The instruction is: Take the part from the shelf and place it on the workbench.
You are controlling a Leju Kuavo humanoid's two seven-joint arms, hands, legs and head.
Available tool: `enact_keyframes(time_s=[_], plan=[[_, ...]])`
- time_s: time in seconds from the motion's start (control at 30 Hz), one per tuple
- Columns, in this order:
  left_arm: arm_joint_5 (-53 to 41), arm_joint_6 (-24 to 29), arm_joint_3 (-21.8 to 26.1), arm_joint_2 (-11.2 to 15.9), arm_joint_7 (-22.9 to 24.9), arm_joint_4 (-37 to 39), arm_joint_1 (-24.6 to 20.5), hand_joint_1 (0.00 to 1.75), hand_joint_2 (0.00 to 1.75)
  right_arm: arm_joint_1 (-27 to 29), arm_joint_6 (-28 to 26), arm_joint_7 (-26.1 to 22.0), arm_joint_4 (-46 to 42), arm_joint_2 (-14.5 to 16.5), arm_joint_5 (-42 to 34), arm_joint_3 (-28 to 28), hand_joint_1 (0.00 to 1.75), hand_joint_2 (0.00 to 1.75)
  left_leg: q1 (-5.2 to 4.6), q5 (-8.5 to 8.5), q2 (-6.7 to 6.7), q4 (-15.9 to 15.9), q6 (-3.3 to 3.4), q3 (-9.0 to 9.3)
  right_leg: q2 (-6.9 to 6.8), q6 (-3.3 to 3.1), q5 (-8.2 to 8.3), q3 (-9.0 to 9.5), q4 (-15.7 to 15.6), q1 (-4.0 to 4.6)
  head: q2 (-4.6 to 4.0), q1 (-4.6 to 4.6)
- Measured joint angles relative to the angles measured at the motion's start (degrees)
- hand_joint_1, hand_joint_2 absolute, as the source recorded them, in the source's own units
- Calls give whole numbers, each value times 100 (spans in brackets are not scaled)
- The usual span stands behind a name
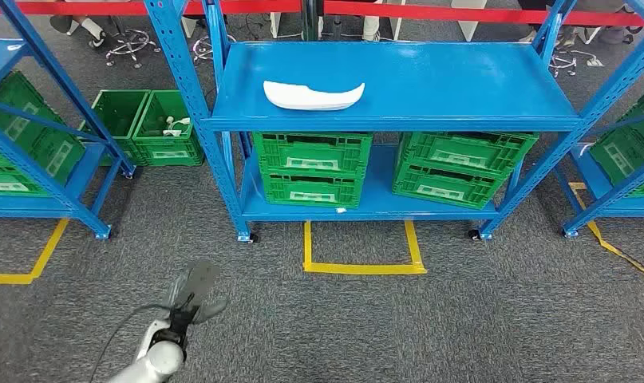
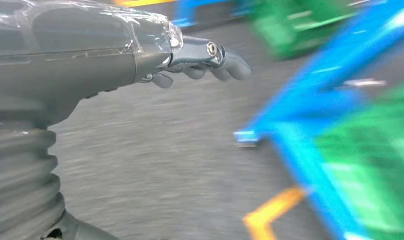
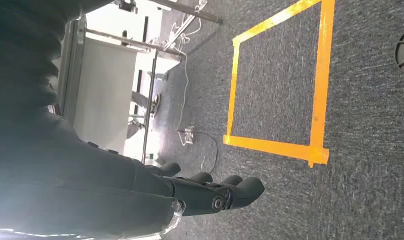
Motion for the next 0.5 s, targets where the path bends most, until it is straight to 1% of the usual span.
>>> enact_keyframes(time_s=[0.07,0.17,0.27,0.37,0.5], plan=[[-259,-178,120,26,90,-497,0,0,175,9,-4,-2,1,1,0,-15,0,175,-1,0,4,0,0,-1,2,1,1,0,0,-1,0,0],[-899,-600,357,74,276,-1893,-20,0,175,26,-13,-33,3,3,0,-60,0,175,-6,-1,21,1,2,-2,6,4,3,1,-1,-4,0,4],[-1182,-809,410,89,314,-2979,-35,0,175,24,-14,-64,6,9,0,-109,0,175,-12,-4,44,1,6,-1,14,5,3,0,-2,-6,0,6],[-1371,-971,405,101,307,-3874,-43,0,175,25,-24,-80,8,9,0,-144,0,175,-13,-7,63,1,10,1,24,6,4,-3,-2,-7,0,5],[-1499,-1185,368,109,302,-4839,-62,0,175,24,-57,-81,9,10,0,-175,0,175,-12,-9,76,0,11,3,31,6,4,-6,-2,-6,0,5]])
